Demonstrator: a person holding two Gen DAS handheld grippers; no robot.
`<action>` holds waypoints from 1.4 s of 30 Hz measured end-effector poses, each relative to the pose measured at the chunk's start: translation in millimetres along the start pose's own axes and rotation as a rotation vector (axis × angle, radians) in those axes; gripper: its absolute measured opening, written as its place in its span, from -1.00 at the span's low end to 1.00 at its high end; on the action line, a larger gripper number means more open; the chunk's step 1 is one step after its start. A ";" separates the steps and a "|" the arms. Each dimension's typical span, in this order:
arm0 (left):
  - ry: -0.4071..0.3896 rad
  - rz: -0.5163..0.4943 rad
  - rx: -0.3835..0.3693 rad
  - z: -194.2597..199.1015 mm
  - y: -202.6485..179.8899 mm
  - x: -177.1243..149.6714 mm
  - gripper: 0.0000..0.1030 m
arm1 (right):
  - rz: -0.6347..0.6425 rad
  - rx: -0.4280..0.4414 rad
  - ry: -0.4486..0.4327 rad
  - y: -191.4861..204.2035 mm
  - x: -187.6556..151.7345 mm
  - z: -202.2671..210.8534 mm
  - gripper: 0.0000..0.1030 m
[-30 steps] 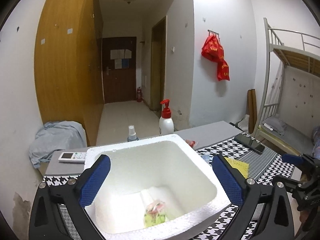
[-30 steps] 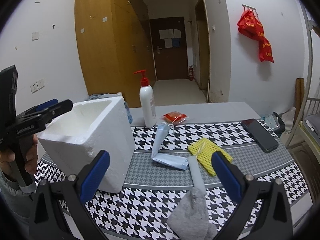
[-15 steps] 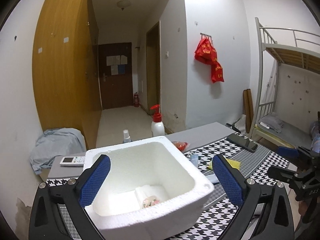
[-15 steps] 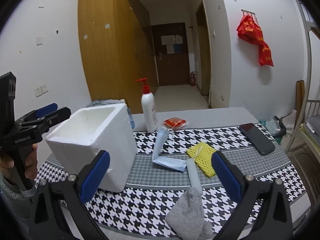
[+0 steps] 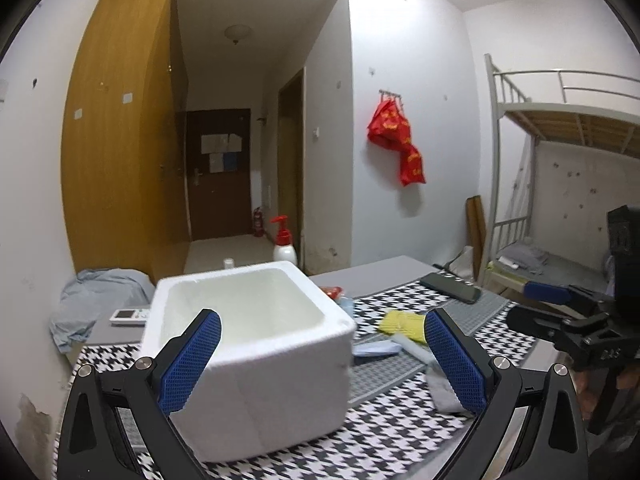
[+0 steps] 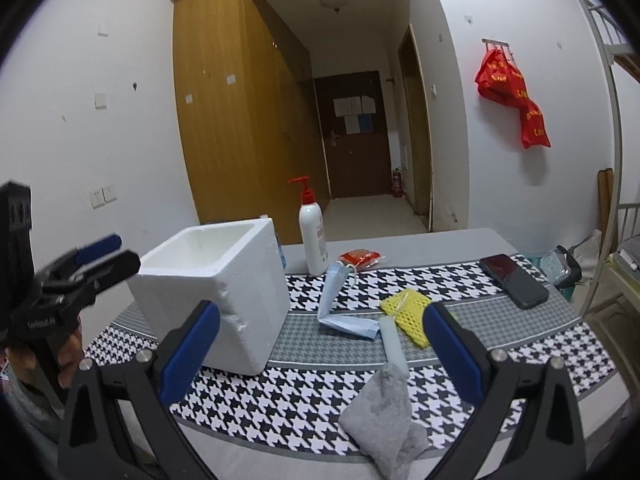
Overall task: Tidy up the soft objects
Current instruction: 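Move the right tool down toward the grey sock on the table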
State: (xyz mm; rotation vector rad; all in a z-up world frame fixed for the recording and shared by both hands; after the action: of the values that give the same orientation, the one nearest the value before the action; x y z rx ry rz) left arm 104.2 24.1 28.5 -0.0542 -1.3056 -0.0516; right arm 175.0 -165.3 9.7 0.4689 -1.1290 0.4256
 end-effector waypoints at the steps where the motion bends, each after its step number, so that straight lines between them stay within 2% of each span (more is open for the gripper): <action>1: -0.004 0.003 -0.003 1.5 -1.2 -2.4 0.98 | -0.004 0.003 -0.007 -0.3 -3.1 1.9 0.99; 6: -0.019 0.040 -0.016 7.9 -3.1 -18.1 0.98 | 0.007 -0.034 -0.025 4.5 -17.7 8.8 0.99; 10: -0.040 0.047 0.005 11.9 -4.6 -30.6 0.98 | 0.030 -0.041 -0.030 8.2 -26.5 13.6 0.99; 14: -0.023 0.050 0.003 10.9 -8.0 -43.0 0.98 | 0.037 -0.050 -0.017 7.8 -36.1 15.2 0.99; 23: 0.002 0.061 -0.010 5.8 -16.3 -48.5 0.98 | 0.018 -0.059 0.018 -5.0 -46.9 12.4 0.99; 37: 0.055 0.009 -0.140 -25.4 -60.6 -47.5 0.98 | -0.013 -0.185 0.034 -41.3 -60.5 29.1 0.99; 42: 0.081 -0.009 -0.168 -37.3 -74.0 -48.8 0.98 | -0.025 -0.200 0.057 -51.3 -68.0 26.5 0.99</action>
State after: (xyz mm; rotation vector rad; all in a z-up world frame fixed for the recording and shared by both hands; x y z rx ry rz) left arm 122.3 -51.9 -27.6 -0.1876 -1.2178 -0.1697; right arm 158.0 -228.2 -51.1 0.2935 -1.0972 0.2990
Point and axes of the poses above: each gripper's, at about its wrist camera, not at the fingertips, and z roughly against the way its jaws point, y to its left, x to its top, the point moved 3 cm from there along -z, roughly the way its jaws point, and after that the axes turned 1 degree about -x, right-handed, at the moved point
